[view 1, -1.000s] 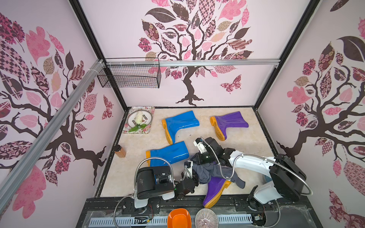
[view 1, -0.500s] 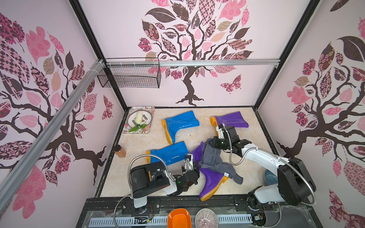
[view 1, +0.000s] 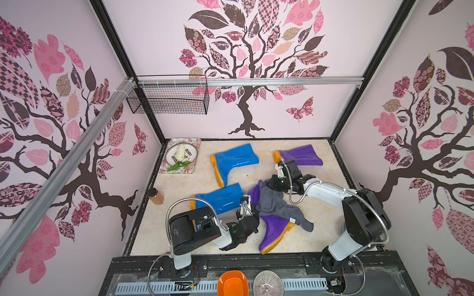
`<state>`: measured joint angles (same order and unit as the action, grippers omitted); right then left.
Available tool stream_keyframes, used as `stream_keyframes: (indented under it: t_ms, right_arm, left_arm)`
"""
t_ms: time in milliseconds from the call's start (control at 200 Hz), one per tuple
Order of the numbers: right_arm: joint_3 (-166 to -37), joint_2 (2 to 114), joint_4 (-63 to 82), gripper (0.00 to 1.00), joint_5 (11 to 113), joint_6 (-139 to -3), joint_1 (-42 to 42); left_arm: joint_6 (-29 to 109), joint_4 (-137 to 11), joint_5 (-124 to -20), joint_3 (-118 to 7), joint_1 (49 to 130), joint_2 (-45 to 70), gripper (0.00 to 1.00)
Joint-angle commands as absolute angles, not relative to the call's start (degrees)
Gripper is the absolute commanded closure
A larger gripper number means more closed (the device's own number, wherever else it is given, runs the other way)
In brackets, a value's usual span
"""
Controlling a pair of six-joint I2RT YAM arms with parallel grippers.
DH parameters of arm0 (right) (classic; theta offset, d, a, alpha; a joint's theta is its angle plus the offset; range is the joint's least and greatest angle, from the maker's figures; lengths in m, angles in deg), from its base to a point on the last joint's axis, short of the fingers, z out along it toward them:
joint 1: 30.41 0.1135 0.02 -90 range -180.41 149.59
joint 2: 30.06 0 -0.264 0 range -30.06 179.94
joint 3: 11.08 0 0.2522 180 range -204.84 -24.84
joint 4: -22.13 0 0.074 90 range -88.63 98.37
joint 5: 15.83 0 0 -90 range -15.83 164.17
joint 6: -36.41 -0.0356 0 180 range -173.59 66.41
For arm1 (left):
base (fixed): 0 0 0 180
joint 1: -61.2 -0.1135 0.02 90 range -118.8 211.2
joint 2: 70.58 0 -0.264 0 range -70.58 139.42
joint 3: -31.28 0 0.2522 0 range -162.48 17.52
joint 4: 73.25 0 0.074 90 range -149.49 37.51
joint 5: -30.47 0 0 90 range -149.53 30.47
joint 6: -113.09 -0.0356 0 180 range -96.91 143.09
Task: Wipe the rubber boots with a cloth
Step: Wipe the dirt off the rubber boot.
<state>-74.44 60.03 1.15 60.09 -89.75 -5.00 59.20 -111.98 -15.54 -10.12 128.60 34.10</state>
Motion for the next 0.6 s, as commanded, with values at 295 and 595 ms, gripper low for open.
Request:
stream_keyframes:
  t_ms: [295, 595]
  right_arm:
    - [-57.47, 27.6, -18.74, 1.0, 75.72, -93.64, -5.79]
    - [-56.96, 34.85, -8.84, 1.0, 70.91, -91.1, -13.05]
  left_arm:
    - [60.7, -115.76, -9.75, -7.92, 128.08, 31.77, 1.0]
    - [60.53, -114.7, -8.95, -7.71, 129.05, 30.98, 1.0]
